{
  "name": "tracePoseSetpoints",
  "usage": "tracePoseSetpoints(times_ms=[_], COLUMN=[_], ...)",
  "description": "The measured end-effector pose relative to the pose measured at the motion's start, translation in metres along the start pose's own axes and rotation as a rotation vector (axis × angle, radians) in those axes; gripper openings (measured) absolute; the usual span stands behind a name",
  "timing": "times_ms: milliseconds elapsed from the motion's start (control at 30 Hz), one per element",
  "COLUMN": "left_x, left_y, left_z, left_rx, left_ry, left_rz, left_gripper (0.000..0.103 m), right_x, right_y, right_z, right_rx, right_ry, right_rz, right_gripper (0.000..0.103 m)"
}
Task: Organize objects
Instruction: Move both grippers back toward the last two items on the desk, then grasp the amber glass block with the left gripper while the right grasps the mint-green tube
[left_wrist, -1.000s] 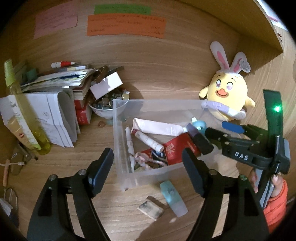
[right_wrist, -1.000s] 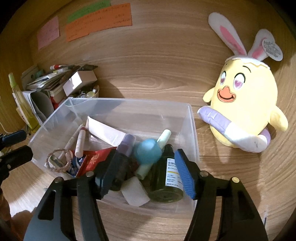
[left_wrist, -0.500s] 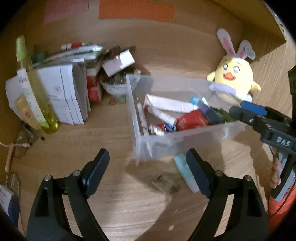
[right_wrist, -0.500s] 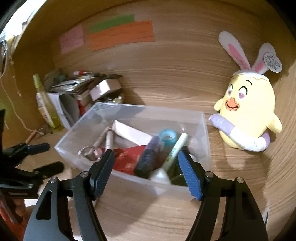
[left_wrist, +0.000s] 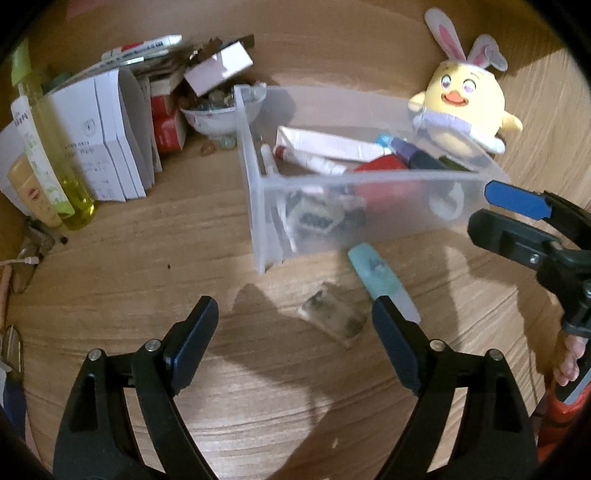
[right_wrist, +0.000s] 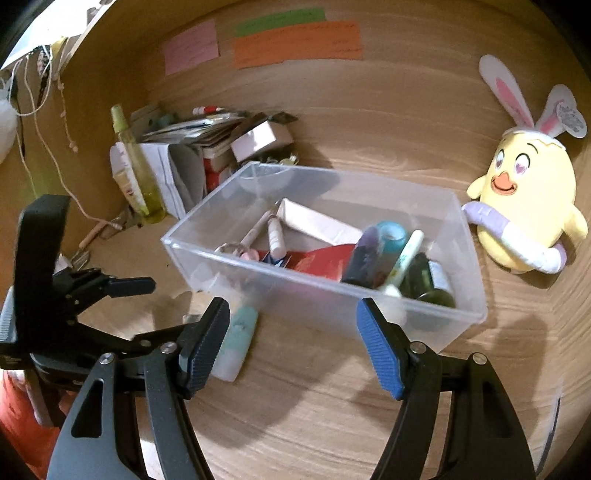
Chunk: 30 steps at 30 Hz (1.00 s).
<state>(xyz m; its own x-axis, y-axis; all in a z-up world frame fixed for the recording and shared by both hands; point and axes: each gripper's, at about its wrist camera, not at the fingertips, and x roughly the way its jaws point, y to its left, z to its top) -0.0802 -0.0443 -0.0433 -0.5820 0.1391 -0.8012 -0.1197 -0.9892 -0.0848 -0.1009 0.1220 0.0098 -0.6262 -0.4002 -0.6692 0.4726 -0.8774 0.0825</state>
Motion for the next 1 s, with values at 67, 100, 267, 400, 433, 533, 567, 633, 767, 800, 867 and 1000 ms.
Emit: tracePoseSetpoints(times_ms=[67, 100, 267, 400, 433, 533, 567, 633, 767, 800, 867, 1000], left_x=[0.002, 0.003, 0.006, 0.009, 0.008, 0.007, 0.007, 0.004, -0.002, -0.003, -0.006, -0.012], left_y=[0.0, -0.001, -0.01, -0.013, -0.014, -0.011, -0.009, -0.006, 0.008, 0.012, 0.021, 0.025], left_z=[-0.003, -0.004, -0.004, -0.004, -0.004, -0.004, -0.004, -0.003, -0.003, -0.002, -0.001, -0.003], left_rx=[0.004, 0.008, 0.039, 0.057, 0.06, 0.053, 0.046, 0.029, -0.026, -0.049, -0.091, -0.116], left_ry=[0.011, 0.017, 0.028, 0.03, 0.025, 0.012, 0.008, -0.007, -0.031, -0.039, -0.055, -0.083], left_rz=[0.0, -0.005, -0.022, -0.034, -0.04, -0.046, -0.044, -0.033, -0.043, -0.048, -0.062, -0.064], left_gripper=[0.086, 0.086, 0.077, 0.059, 0.05, 0.043, 0.043, 0.043, 0.042, 0.042, 0.042, 0.042], right_x=[0.0, 0.0, 0.009, 0.02, 0.023, 0.029, 0.031, 0.036, 0.046, 0.048, 0.053, 0.065], right_y=[0.002, 0.003, 0.003, 0.004, 0.006, 0.011, 0.012, 0.018, 0.028, 0.031, 0.036, 0.044], right_z=[-0.003, -0.004, -0.01, -0.013, -0.015, -0.017, -0.018, -0.018, -0.019, -0.019, -0.02, -0.023], right_rx=[0.0, -0.001, 0.008, 0.019, 0.016, 0.005, 0.0, -0.012, -0.032, -0.038, -0.059, -0.084], right_ry=[0.003, 0.006, 0.037, 0.076, 0.086, 0.106, 0.111, 0.124, 0.15, 0.158, 0.168, 0.198], right_rz=[0.007, 0.008, 0.009, 0.012, 0.013, 0.017, 0.019, 0.025, 0.043, 0.049, 0.056, 0.048], right_gripper=[0.068, 0.068, 0.068, 0.068, 0.068, 0.068, 0.068, 0.068, 0.068, 0.068, 0.065, 0.047])
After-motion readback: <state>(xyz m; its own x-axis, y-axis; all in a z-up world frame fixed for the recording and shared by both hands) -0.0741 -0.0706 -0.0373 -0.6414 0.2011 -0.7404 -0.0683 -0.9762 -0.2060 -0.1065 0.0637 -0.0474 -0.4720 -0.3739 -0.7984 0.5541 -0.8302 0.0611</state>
